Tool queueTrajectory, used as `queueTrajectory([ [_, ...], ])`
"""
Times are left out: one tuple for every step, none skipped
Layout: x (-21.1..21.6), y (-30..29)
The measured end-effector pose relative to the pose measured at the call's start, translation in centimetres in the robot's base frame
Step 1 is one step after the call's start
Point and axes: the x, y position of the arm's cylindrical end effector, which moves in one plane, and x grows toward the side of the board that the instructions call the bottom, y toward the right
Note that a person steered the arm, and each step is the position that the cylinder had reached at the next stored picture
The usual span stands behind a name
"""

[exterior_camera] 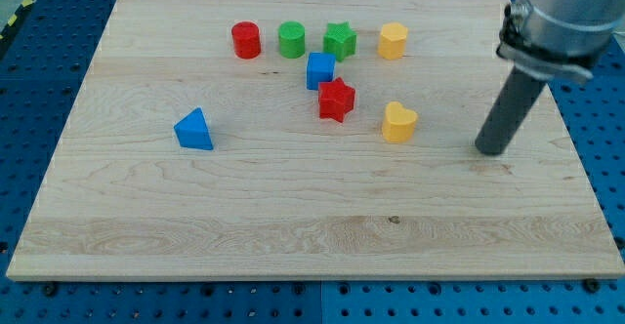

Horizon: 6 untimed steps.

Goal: Push yellow heart below red star

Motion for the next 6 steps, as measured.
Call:
queueTrajectory([
  [-0.9,-0.1],
  [-0.9,-1.8],
  [-1.2,-4.6],
  [-1.5,-6.0],
  [-2.1,-7.0],
  [-2.8,-7.1],
])
